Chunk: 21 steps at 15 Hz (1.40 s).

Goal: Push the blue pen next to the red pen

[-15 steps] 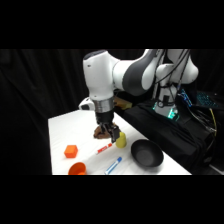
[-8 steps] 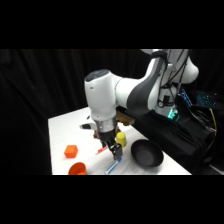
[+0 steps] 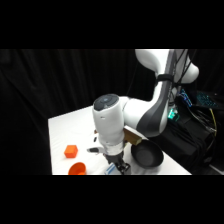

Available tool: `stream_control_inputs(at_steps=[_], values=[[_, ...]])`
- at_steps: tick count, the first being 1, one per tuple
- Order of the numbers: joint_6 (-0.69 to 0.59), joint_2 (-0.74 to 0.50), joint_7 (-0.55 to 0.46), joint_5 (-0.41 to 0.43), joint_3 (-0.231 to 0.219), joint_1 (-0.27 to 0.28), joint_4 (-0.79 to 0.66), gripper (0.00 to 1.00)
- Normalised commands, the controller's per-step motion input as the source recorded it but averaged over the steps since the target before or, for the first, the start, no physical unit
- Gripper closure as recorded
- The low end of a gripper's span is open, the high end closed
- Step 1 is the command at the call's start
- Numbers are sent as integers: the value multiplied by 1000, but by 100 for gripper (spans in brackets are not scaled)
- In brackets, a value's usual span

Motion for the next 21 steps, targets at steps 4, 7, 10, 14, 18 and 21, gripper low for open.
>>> stream_control_inputs(at_steps=[4, 7, 10, 14, 18, 21], values=[[156, 221, 21, 30, 59, -18, 153, 0], [143, 185, 7, 52, 82, -15, 132, 0], [133, 122, 3, 48, 70, -5, 105, 0], [165, 30, 0, 33, 15, -32, 2, 0], [213, -28, -50, 67, 1, -124, -126, 0], [250, -59, -102, 95, 4, -162, -214, 0]])
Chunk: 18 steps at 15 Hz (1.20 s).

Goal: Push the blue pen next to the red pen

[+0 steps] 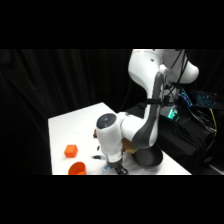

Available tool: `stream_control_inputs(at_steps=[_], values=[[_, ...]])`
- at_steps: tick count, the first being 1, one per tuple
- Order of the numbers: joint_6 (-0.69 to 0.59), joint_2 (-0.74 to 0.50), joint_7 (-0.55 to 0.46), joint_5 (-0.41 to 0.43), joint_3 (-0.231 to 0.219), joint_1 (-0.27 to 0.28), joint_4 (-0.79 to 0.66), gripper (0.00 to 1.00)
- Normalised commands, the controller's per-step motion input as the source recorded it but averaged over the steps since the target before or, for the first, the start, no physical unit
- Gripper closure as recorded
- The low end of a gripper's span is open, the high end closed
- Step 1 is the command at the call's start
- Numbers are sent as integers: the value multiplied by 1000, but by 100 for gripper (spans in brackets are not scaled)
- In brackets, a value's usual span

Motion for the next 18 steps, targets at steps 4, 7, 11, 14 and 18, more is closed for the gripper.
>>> stream_control_inputs(at_steps=[4, 7, 11, 14, 18], values=[[232, -124, -156, 102, 1, -178, -266, 0], [169, -231, -206, 91, -23, -189, -316, 0], [71, -293, -251, 65, -46, -182, -283, 0], [-83, -377, -289, 64, -2, -169, -231, 0], [-473, -583, -308, 81, 62, -102, -188, 0]])
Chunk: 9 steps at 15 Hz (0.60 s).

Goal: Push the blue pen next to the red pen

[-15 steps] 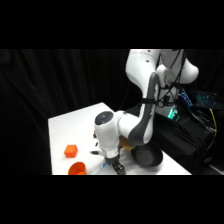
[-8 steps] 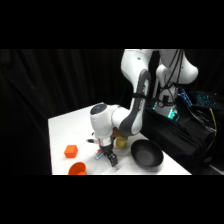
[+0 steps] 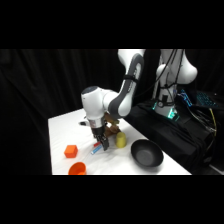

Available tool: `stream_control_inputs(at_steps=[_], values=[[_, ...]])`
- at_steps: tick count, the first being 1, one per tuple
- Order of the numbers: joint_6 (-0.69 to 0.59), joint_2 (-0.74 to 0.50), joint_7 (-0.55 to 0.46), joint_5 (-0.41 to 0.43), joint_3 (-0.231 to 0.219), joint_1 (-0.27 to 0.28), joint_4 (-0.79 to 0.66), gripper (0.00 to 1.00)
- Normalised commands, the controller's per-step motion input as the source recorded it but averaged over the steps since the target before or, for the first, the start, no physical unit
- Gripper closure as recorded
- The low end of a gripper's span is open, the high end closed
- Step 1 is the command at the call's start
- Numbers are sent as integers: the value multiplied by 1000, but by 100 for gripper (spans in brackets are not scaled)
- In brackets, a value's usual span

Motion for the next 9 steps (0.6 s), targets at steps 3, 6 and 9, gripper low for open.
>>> stream_control_inputs(at_steps=[3, 6, 9], values=[[-811, -580, -285, 82, 31, 0, -10, 0], [-795, -355, -214, 61, -47, 57, 225, 0], [-559, -108, -152, 14, -105, 73, 369, 0]])
